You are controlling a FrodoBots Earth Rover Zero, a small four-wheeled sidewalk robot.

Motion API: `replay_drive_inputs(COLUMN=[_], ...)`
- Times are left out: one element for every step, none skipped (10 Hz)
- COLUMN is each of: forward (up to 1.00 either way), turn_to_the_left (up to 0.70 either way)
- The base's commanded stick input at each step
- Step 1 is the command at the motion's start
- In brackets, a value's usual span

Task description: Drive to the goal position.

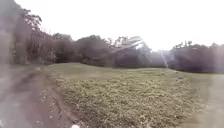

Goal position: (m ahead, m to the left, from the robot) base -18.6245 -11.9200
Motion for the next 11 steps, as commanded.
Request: replay_drive_inputs(forward=[-0.70, -0.70, -0.70, -0.70, -0.70, -0.70, -0.70, -0.70, -0.70, -0.70, -0.70], turn_to_the_left=[0.35, 0.35, 0.35, 0.35, 0.35, 0.35, 0.35, 0.35, 0.35, 0.35, 0.35])
